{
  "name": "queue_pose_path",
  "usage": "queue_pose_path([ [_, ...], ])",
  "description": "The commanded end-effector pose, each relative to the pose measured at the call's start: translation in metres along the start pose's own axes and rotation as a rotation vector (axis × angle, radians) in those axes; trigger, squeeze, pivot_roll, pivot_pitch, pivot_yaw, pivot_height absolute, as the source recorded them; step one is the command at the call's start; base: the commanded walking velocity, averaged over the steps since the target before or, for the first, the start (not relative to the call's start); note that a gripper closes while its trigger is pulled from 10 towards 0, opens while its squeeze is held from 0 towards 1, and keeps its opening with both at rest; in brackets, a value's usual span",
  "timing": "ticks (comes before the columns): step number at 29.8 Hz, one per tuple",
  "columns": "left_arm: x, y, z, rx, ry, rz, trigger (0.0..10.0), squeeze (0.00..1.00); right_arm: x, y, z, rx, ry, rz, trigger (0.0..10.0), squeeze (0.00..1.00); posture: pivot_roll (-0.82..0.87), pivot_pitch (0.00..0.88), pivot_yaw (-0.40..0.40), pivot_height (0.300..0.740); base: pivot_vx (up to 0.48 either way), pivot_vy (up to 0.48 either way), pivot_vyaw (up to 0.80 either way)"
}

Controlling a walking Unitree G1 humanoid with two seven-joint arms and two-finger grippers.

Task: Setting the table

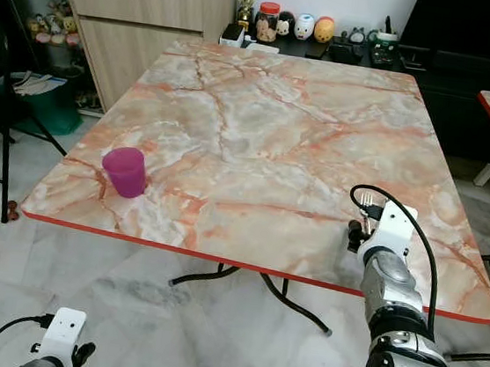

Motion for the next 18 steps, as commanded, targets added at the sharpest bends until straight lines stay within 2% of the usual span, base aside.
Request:
queue_pose_path([
  [1, -0.009, 0.006, 0.003, 0.019, 0.031, -0.010, 10.0, 0.00, 0.006, 0.000, -0.001, 0.002, -0.011, -0.015, 10.0, 0.00, 0.00, 0.000, 0.006, 0.740, 0.000, 0.000, 0.00],
  [7, -0.009, 0.007, 0.003, 0.025, 0.032, -0.011, 10.0, 0.00, 0.003, 0.009, -0.001, 0.051, -0.008, 0.004, 10.0, 0.00, 0.00, 0.000, 0.006, 0.740, 0.000, 0.000, 0.00],
  [14, -0.010, 0.006, 0.003, 0.021, 0.034, -0.009, 10.0, 0.00, 0.000, 0.009, -0.001, 0.045, 0.008, 0.011, 10.0, 0.00, 0.01, 0.000, 0.006, 0.740, 0.000, 0.000, 0.00],
  [15, -0.010, 0.005, 0.003, 0.019, 0.034, -0.008, 10.0, 0.00, -0.002, 0.008, -0.001, 0.043, 0.016, 0.015, 6.1, 0.00, 0.01, 0.000, 0.006, 0.740, 0.000, 0.000, 0.00],
  [16, -0.010, 0.004, 0.003, 0.018, 0.035, -0.008, 10.0, 0.00, -0.003, 0.008, -0.001, 0.042, 0.020, 0.017, 3.1, 0.00, 0.01, 0.000, 0.003, 0.740, 0.000, 0.000, 0.00],
  [17, -0.010, 0.004, 0.003, 0.018, 0.035, -0.007, 10.0, 0.00, -0.004, 0.008, -0.001, 0.042, 0.022, 0.017, 3.1, 0.00, 0.01, 0.000, 0.003, 0.740, 0.000, 0.000, 0.00],
  [18, -0.011, 0.004, 0.003, 0.017, 0.036, -0.006, 10.0, 0.00, -0.006, 0.007, -0.001, 0.033, 0.033, 0.035, 0.9, 0.00, 0.01, 0.000, 0.003, 0.740, 0.000, 0.000, 0.00],
])
Point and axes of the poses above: a point about 5 cm out from each wrist's last joint towards the gripper, its own z axis pointing back from the gripper into the wrist, its own x axis along the axis of the wrist's last joint, y = z × x, the point moved 2 cm from there along -z, pointing out of the wrist towards the gripper, and after that the axes turned 15 degrees about z, right-handed, at the moved point
